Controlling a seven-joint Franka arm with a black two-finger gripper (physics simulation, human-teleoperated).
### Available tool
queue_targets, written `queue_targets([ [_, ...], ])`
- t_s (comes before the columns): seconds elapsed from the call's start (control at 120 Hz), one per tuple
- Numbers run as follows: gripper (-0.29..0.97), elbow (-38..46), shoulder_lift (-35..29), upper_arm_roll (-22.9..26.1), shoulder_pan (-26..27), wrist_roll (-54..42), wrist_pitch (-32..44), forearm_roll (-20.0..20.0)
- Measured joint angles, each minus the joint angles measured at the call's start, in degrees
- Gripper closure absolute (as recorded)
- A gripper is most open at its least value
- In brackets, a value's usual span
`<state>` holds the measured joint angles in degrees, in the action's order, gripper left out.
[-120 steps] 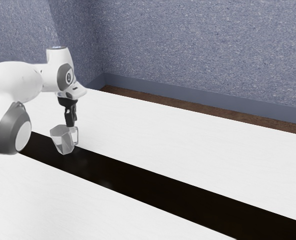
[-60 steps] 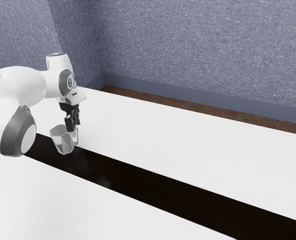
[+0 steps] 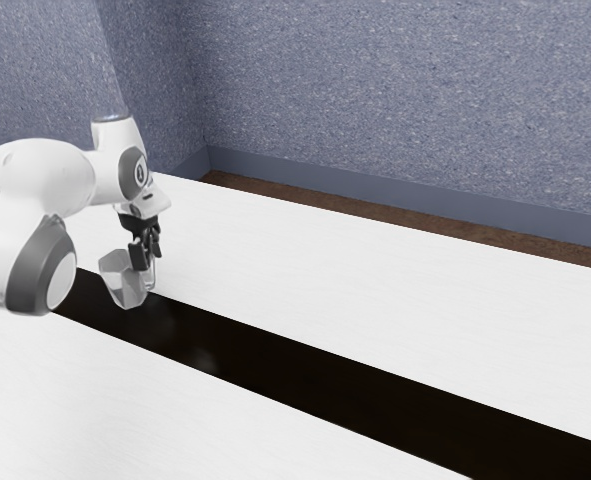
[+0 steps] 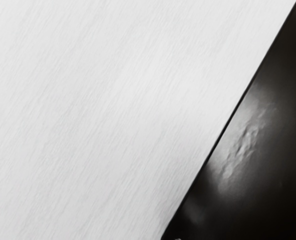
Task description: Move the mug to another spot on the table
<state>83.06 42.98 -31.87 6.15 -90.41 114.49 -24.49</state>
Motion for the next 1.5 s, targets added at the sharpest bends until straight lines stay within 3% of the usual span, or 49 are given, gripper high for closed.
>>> queue_targets([
  [0.767, 0.0, 1.21, 0.19, -1.43, 0.05, 3.16, 1.14, 0.06],
  [1.108, 0.44, 1.42, 0.18, -1.66, 0.09, 4.26, 1.75, -0.39],
  [1.5, 0.6, 1.22, -0.46, -1.68, 0.12, 5.0, 1.84, -0.14],
])
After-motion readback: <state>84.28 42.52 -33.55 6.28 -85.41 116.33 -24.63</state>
